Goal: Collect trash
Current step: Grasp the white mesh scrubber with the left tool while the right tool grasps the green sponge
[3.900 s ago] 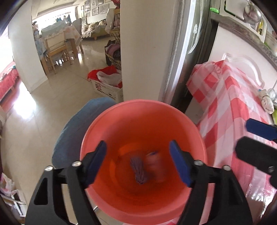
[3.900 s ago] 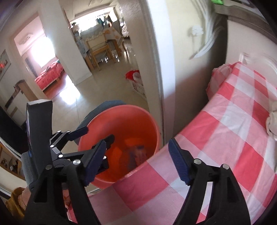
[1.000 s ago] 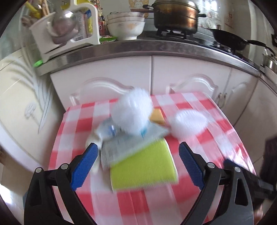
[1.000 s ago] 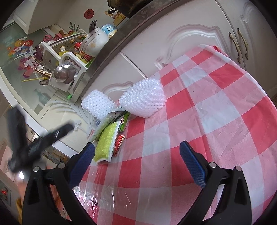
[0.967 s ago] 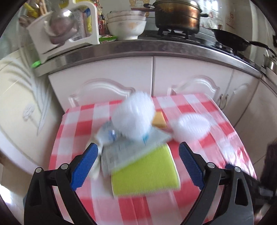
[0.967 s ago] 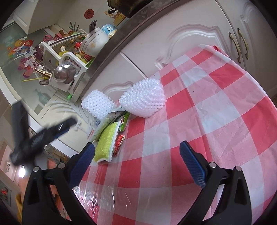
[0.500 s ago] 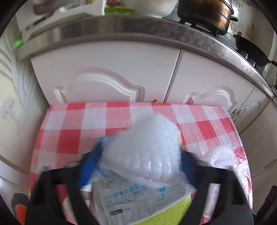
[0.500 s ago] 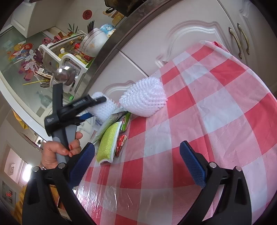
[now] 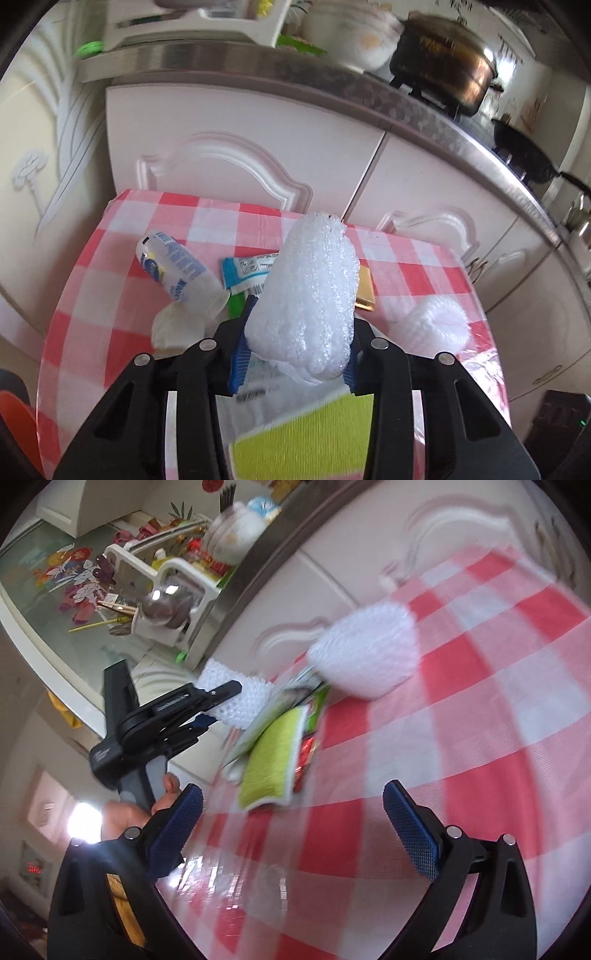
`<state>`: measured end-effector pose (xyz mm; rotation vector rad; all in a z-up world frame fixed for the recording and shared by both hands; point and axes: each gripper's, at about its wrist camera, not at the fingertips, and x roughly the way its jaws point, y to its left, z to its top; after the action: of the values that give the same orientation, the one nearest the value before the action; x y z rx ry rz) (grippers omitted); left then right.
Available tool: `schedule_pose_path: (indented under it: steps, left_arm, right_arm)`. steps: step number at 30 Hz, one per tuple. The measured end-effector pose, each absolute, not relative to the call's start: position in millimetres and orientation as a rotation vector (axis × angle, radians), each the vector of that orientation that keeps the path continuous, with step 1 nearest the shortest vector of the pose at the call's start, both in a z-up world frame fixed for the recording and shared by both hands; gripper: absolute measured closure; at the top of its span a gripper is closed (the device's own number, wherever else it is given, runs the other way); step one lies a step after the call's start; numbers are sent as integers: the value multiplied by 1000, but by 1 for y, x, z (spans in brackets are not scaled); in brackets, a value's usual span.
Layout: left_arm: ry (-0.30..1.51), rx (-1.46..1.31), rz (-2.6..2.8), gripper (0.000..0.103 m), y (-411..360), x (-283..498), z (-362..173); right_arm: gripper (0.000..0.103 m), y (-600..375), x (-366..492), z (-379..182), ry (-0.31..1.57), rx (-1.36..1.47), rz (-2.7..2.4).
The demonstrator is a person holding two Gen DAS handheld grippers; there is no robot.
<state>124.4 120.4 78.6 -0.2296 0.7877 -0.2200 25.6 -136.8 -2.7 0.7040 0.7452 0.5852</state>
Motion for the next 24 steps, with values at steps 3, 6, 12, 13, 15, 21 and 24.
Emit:
schedule_pose_path:
  steps: [3, 6, 12, 13, 15, 21, 24]
  left_arm:
    - [779, -254, -228, 62, 130, 109, 79]
    - [771, -287, -232, 62, 140, 97, 78]
    - [788, -311, -240, 62, 154, 76, 68]
    - [789, -316, -242, 62, 156, 74, 67]
    - [792, -337, -250, 62, 160, 70, 63]
    - [799, -369, -262, 62, 165, 65, 55]
    - [794, -386, -265, 62, 167, 63, 54]
  right_arm:
    - [5, -121, 35, -3, 766, 690, 611]
    - [9, -108, 43, -2, 787, 671, 612]
    - [31, -89, 57, -8, 837, 656, 601]
    - [31, -86, 58, -9, 840, 658, 602]
    - [31, -83, 59, -10, 838, 650, 594]
    - [59, -78, 59, -6, 812, 643, 610]
    - [59, -76, 61, -8, 821, 652, 615]
